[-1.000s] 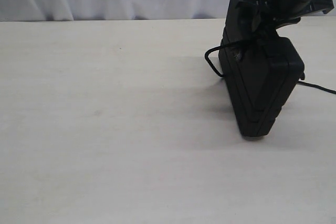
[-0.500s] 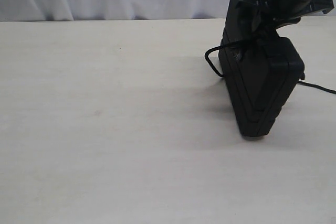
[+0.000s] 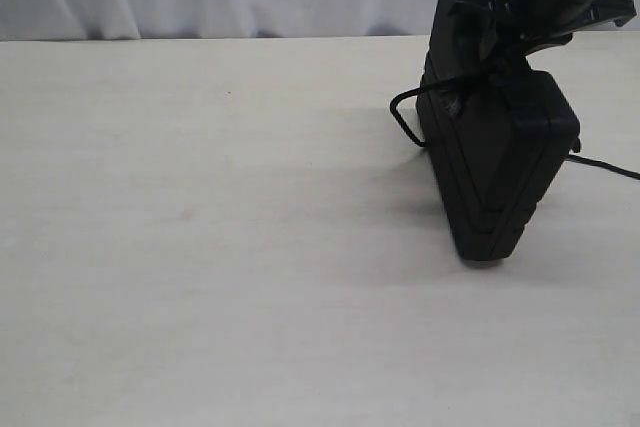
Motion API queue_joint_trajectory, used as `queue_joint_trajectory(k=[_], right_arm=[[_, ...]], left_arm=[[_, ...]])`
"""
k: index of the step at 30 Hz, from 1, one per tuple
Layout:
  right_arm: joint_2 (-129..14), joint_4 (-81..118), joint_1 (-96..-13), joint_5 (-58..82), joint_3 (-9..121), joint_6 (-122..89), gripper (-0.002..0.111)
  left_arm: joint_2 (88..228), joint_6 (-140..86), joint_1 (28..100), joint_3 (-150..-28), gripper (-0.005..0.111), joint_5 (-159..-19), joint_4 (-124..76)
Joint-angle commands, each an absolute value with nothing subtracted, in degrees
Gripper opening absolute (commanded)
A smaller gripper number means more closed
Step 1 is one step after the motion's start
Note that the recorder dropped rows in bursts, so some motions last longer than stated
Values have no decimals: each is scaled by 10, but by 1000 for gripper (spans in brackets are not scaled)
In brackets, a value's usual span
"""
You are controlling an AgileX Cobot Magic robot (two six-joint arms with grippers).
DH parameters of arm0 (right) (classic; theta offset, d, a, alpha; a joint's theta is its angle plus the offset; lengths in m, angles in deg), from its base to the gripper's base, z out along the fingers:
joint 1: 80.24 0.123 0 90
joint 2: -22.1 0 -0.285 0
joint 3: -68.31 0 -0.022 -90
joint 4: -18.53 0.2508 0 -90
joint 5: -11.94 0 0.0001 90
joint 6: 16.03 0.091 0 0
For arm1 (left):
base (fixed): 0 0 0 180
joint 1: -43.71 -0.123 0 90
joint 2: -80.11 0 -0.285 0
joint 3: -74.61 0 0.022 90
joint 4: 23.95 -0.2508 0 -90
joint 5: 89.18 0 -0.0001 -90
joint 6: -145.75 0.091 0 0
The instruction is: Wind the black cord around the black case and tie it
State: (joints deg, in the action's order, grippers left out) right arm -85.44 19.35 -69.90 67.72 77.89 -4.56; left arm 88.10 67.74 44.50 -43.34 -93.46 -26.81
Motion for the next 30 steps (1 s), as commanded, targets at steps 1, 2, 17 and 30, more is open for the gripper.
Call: queue_joint_trajectory(k=[1, 2, 17, 30], right_arm=[[-848, 196, -702, 656, 787, -49, 4], [-848, 196, -702, 656, 787, -49, 4], [-848, 196, -702, 655, 787, -49, 4], [-848, 196, -702, 655, 787, -49, 4]], left_arm=[[879, 675, 444, -380, 0, -989, -268], [879, 675, 444, -368, 0, -989, -268], [879, 675, 444, -282, 0, -927, -268], [879, 675, 444, -282, 0, -748, -267]])
